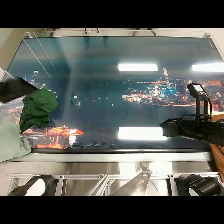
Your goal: Fold the shirts.
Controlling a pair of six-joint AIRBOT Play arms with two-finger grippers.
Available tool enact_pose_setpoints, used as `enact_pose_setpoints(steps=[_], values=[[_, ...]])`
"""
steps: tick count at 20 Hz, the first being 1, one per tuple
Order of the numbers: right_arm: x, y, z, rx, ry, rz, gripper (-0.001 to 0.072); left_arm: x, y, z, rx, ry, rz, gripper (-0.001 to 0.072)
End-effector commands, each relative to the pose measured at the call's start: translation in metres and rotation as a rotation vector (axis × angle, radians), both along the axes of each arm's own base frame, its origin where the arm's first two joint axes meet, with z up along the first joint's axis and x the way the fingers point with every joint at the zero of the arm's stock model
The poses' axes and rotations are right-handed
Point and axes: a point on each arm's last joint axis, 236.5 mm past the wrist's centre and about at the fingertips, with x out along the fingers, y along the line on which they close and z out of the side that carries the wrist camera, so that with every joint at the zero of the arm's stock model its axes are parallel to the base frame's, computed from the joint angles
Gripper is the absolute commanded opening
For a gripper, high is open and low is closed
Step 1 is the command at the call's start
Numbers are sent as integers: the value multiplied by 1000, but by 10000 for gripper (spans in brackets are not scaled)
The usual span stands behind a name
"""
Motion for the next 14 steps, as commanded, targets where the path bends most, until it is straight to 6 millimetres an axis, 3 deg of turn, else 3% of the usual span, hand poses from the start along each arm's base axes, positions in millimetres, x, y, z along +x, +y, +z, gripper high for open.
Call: enact_pose_setpoints(steps=[1,7,11,14], values=[[0,0,0,0,0,1,30,20,94,-24,91,66,141,719],[2,1,1,4,-9,-2,30,45,94,-142,3,275,9,719],[2,1,1,5,-10,-2,30,51,62,-204,-43,389,-104,718],[2,1,1,4,-10,-2,30,57,55,-243,-3,431,-132,718]])
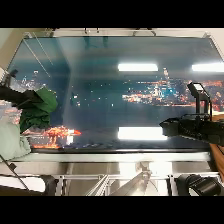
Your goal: Fold the shirts.
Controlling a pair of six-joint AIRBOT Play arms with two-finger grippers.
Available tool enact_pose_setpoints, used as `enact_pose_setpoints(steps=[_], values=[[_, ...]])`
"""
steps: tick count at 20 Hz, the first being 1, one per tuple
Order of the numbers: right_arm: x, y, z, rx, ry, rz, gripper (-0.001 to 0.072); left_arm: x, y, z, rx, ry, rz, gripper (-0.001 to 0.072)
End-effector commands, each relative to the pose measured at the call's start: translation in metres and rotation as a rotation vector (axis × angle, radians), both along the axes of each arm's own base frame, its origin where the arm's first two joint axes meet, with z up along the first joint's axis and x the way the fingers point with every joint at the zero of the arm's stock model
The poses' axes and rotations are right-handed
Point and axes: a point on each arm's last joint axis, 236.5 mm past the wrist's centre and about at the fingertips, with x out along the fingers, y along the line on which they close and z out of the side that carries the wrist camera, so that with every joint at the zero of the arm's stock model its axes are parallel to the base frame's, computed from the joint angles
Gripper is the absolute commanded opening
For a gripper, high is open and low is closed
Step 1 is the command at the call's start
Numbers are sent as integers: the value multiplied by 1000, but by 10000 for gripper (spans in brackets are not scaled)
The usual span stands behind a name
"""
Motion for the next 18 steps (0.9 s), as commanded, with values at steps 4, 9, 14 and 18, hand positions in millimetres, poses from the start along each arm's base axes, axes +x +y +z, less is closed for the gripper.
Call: enact_pose_setpoints(steps=[4,9,14,18], values=[[-1,0,0,0,1,1,30,7,-8,-50,95,98,-137,-3],[-1,0,0,0,1,1,30,45,-45,-4,105,11,-220,16],[-1,0,0,0,1,1,30,42,-261,136,-331,-240,-564,17],[-1,0,0,0,1,1,30,-25,-388,174,-418,-270,-872,17]])
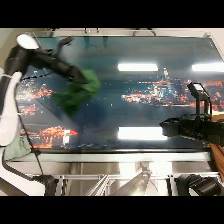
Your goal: Fold the shirts.
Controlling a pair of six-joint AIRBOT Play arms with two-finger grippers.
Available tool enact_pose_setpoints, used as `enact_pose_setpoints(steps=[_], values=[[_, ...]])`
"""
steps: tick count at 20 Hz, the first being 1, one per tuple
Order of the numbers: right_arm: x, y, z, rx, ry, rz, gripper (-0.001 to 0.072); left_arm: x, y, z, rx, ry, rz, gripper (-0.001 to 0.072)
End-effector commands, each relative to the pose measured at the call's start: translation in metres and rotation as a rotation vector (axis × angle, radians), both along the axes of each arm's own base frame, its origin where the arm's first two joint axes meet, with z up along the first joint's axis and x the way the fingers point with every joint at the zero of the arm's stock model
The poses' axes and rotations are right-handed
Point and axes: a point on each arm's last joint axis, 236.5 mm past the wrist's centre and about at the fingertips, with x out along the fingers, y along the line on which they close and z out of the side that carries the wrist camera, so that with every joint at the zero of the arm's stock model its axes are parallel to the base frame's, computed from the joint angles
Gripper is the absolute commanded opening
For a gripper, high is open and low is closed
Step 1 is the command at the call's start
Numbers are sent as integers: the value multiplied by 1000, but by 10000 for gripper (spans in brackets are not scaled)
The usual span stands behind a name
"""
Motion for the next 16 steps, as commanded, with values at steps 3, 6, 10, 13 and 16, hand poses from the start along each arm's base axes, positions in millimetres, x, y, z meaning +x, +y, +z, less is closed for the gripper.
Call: enact_pose_setpoints(steps=[3,6,10,13,16], values=[[0,0,0,0,0,1,30,-96,-139,15,-46,5,-338,59],[-6,-1,-3,-10,24,8,31,-108,-169,11,-50,26,-312,718],[-19,-6,-11,-45,81,33,33,-87,-132,20,-32,65,-231,708],[-7,-15,-12,-85,37,18,92,-73,-86,-5,8,210,-119,708],[24,-23,-29,-83,52,-58,480,-50,-57,-53,15,296,51,709]])
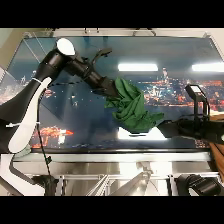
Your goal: Fold the shirts.
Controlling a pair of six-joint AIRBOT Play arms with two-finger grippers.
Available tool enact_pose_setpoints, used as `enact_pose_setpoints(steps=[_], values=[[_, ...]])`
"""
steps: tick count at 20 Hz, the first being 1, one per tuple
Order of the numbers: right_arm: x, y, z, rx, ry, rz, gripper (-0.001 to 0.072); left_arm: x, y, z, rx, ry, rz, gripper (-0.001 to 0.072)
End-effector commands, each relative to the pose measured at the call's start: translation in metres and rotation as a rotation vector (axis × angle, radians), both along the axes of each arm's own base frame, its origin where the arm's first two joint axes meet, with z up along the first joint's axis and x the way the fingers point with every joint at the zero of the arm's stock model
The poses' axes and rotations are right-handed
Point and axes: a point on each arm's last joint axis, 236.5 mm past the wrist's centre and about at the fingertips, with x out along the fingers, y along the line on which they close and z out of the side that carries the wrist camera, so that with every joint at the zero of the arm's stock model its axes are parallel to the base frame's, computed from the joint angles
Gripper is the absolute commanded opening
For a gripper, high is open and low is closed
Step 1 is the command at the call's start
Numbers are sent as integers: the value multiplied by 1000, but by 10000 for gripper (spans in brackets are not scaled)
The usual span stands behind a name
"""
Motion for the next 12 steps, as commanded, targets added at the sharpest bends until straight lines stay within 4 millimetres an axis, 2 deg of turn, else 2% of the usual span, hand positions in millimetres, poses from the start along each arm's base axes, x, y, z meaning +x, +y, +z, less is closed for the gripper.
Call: enact_pose_setpoints(steps=[1,2,4,7,10,11,12], values=[[32,-11,-24,-33,13,-40,483,28,33,-47,27,74,196,709],[38,-9,-39,-38,43,-17,483,41,40,-59,23,62,250,708],[46,9,-65,-11,90,69,483,60,49,-80,26,44,300,698],[64,35,-94,58,92,156,483,71,47,-111,41,85,285,698],[73,53,-110,118,125,177,479,81,37,-135,44,112,247,698],[76,58,-112,133,129,188,401,82,33,-141,44,117,230,697],[79,62,-112,147,127,194,269,84,27,-146,44,120,218,697]])
